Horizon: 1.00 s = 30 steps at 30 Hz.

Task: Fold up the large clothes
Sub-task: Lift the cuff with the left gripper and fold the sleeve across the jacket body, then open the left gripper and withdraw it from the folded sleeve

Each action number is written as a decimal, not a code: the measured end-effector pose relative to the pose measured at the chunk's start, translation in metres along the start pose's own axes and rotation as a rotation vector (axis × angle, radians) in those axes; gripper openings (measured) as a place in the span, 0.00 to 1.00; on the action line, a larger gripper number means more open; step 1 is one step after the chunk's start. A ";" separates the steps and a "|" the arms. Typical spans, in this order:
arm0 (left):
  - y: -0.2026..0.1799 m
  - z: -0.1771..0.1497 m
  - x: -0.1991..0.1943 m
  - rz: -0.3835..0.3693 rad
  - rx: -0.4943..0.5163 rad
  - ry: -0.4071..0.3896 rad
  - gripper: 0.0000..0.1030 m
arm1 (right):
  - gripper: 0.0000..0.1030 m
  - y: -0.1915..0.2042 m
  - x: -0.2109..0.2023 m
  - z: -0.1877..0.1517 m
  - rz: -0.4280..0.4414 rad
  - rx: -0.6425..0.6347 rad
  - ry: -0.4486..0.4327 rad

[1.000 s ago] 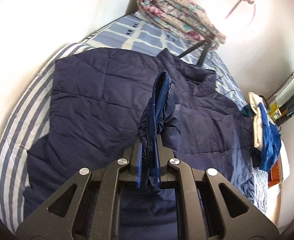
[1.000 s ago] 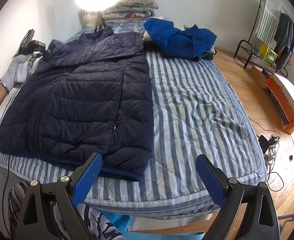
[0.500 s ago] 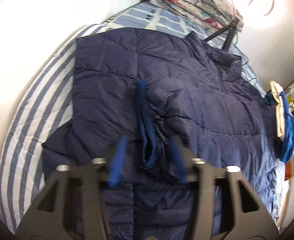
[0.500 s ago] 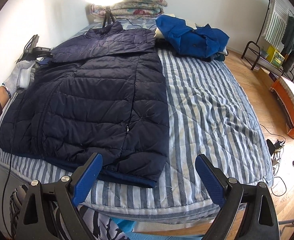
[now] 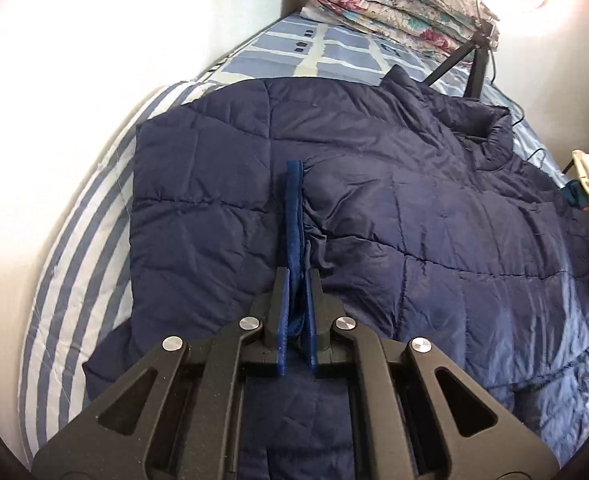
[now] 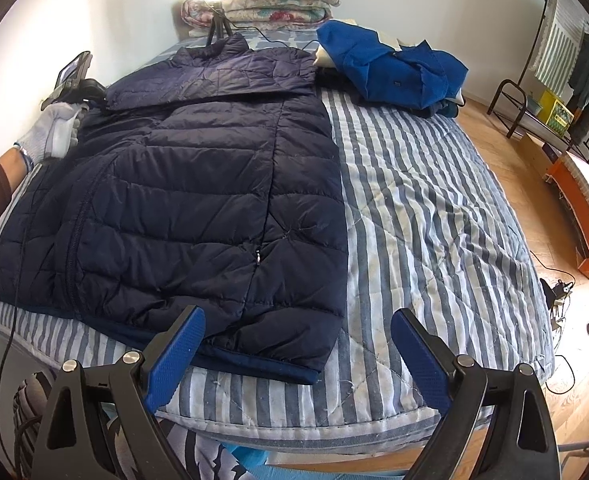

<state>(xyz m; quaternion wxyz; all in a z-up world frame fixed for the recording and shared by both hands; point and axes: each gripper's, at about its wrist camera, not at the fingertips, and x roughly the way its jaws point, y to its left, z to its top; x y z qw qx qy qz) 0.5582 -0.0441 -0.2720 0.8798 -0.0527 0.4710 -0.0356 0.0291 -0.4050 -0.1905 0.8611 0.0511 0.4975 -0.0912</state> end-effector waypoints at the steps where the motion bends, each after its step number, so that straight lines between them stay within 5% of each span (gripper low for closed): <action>1: 0.001 -0.001 0.002 0.009 -0.003 0.001 0.05 | 0.92 -0.001 0.000 0.000 0.000 0.003 0.001; 5: 0.002 -0.004 0.005 0.042 -0.014 0.007 0.13 | 0.92 -0.003 0.001 -0.002 0.004 0.009 0.006; 9: 0.000 -0.002 -0.015 0.034 0.015 -0.005 0.50 | 0.91 -0.002 -0.007 0.000 0.000 0.004 -0.013; 10: 0.001 -0.001 -0.025 0.036 0.024 -0.028 0.53 | 0.91 -0.003 -0.011 0.000 0.001 0.008 -0.023; 18: 0.025 -0.020 -0.136 -0.090 0.022 -0.109 0.53 | 0.91 -0.014 -0.043 0.004 0.056 0.048 -0.106; 30: 0.075 -0.110 -0.345 -0.123 0.065 -0.238 0.63 | 0.91 -0.035 -0.087 0.003 0.058 0.042 -0.290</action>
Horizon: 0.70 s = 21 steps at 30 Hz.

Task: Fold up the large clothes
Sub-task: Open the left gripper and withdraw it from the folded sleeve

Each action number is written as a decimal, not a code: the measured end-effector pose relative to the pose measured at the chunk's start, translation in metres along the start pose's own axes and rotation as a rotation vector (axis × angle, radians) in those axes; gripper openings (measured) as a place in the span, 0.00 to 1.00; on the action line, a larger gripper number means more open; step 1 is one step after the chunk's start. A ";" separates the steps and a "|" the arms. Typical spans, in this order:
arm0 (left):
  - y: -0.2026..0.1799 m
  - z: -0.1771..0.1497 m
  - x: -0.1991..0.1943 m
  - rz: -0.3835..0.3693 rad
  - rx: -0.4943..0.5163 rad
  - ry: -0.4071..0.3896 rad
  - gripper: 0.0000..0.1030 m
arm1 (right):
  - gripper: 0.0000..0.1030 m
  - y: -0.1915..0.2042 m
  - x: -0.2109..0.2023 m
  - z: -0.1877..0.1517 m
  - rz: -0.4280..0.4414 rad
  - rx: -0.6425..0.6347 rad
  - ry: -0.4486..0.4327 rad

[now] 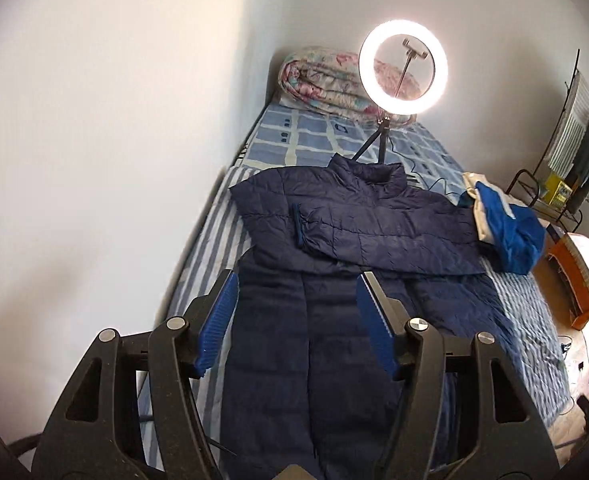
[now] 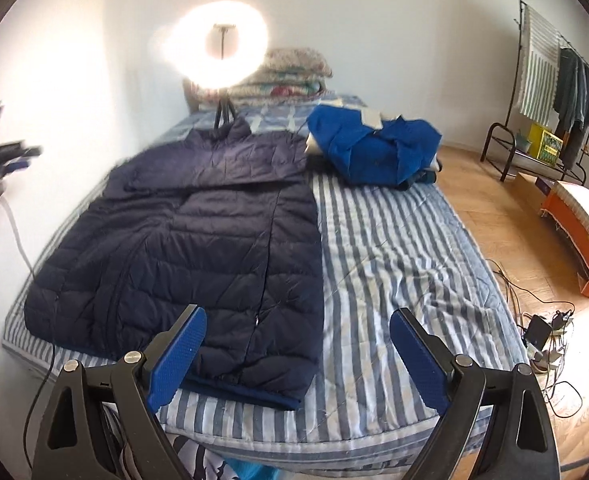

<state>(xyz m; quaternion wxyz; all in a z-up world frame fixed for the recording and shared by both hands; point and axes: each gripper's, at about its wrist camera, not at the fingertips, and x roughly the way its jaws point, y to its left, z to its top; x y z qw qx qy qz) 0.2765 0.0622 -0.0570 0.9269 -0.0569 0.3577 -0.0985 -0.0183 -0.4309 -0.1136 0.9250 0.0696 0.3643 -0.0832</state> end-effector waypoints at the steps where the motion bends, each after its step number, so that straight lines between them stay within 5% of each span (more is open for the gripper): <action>1: 0.003 -0.004 -0.013 0.005 0.003 -0.004 0.63 | 0.91 -0.004 -0.003 0.000 0.005 0.005 -0.010; 6: 0.020 -0.029 -0.089 0.041 0.010 -0.027 0.65 | 0.91 -0.020 -0.018 0.000 0.065 0.037 -0.073; 10: 0.034 -0.060 -0.111 0.051 -0.018 -0.002 0.72 | 0.91 -0.031 -0.016 0.003 0.063 0.044 -0.118; 21: 0.067 -0.176 -0.027 -0.037 -0.196 0.265 0.72 | 0.81 -0.043 0.054 -0.014 0.068 -0.062 0.111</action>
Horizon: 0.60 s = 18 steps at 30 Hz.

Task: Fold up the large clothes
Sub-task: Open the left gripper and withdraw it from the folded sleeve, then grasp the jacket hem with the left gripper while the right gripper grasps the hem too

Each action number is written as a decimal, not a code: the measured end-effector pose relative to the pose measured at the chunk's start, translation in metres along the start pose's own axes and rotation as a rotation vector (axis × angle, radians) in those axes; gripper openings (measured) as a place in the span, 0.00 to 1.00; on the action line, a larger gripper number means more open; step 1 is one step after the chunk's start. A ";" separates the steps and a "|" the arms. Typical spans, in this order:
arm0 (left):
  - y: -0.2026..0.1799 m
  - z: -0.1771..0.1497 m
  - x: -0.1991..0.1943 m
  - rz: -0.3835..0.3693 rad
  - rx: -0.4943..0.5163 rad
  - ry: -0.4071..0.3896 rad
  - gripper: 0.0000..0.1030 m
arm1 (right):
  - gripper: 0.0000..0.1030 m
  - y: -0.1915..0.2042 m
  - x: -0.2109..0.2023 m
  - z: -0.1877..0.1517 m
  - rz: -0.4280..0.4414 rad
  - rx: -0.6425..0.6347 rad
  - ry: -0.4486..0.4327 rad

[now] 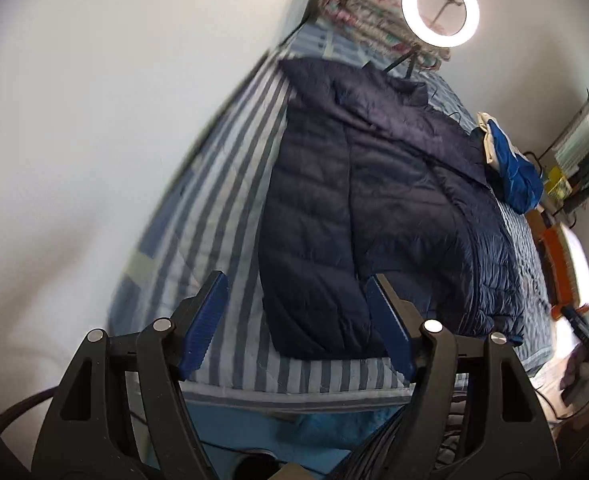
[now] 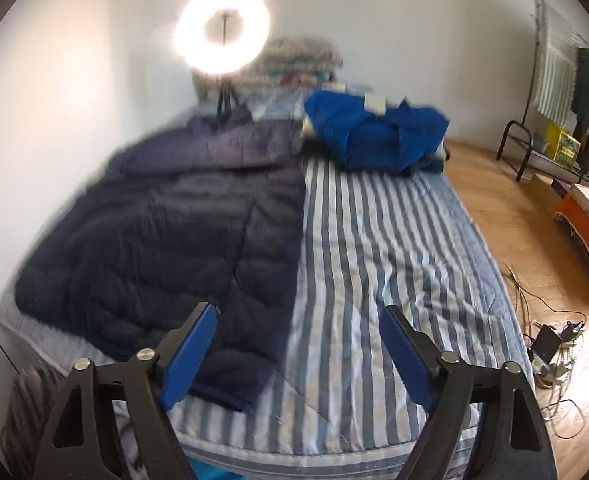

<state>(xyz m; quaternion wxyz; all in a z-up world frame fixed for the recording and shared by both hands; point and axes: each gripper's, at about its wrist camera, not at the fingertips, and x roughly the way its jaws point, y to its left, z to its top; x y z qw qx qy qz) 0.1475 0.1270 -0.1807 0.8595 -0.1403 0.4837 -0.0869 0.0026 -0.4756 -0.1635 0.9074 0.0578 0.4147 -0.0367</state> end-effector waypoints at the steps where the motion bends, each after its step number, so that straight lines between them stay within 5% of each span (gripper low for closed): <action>1: 0.008 -0.004 0.012 -0.023 -0.040 0.023 0.72 | 0.81 -0.003 0.008 -0.002 0.021 0.013 0.029; 8: 0.038 -0.018 0.065 -0.105 -0.201 0.101 0.72 | 0.76 -0.010 0.052 -0.016 0.135 0.088 0.165; 18: 0.042 -0.033 0.098 -0.177 -0.238 0.155 0.72 | 0.76 -0.010 0.092 -0.029 0.239 0.188 0.249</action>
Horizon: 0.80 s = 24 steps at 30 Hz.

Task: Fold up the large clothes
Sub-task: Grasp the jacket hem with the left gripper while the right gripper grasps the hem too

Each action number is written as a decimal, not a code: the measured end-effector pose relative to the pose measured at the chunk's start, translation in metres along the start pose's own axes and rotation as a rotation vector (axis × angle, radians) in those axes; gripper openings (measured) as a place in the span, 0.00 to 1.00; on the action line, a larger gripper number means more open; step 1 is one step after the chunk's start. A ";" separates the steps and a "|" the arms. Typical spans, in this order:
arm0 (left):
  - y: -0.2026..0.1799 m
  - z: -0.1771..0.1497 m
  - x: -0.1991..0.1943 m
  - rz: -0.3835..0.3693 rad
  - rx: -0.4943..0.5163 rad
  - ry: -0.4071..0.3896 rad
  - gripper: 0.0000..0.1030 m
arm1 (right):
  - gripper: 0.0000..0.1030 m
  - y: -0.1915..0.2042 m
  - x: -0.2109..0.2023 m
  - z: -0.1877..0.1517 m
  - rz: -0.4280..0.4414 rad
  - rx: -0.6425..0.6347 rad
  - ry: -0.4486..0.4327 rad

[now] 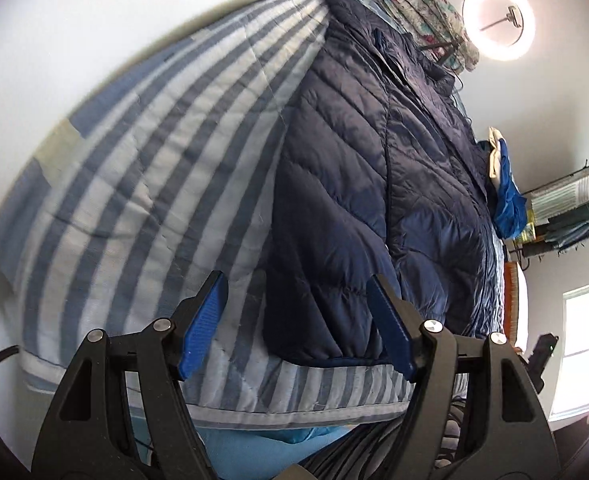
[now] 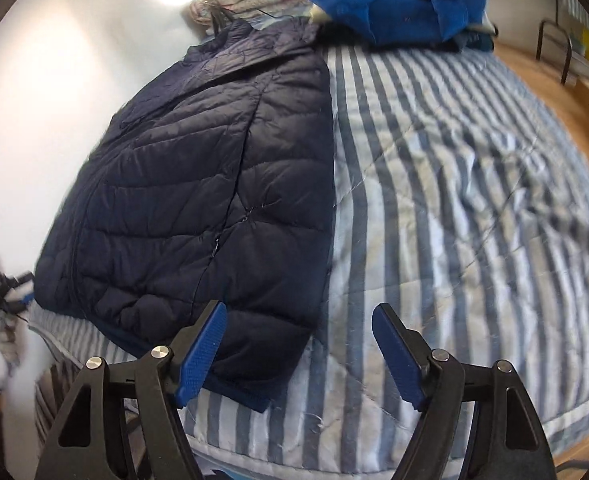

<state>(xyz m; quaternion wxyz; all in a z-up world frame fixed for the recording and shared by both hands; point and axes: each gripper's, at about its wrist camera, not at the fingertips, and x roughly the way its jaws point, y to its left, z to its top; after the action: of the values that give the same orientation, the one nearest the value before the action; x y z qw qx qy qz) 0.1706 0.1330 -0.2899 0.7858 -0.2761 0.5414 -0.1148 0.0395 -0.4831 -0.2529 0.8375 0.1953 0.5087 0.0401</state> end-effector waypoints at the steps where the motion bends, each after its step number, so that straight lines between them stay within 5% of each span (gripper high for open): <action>1: -0.001 -0.001 0.002 0.004 0.009 0.004 0.72 | 0.76 -0.002 0.002 0.000 0.020 0.015 0.003; 6: -0.008 -0.002 0.007 -0.003 0.027 0.008 0.70 | 0.72 -0.003 0.014 -0.001 0.059 0.038 0.025; 13: -0.026 -0.007 0.014 0.006 0.085 0.041 0.35 | 0.59 0.011 0.026 -0.001 0.132 0.026 0.052; 16: -0.030 -0.005 0.011 -0.011 0.072 0.029 0.15 | 0.43 0.015 0.030 0.001 0.166 0.034 0.061; 20: -0.035 -0.001 -0.004 -0.054 0.052 -0.022 0.08 | 0.09 0.016 0.026 0.006 0.226 0.083 0.043; 24: -0.045 0.009 -0.024 -0.087 0.051 -0.077 0.05 | 0.03 0.017 0.008 0.017 0.285 0.122 -0.016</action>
<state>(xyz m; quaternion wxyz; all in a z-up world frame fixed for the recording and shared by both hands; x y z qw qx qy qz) 0.1754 0.1102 -0.2436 0.8071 -0.2836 0.4951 -0.1518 0.0603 -0.4707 -0.2464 0.8140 0.3164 0.4706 0.1260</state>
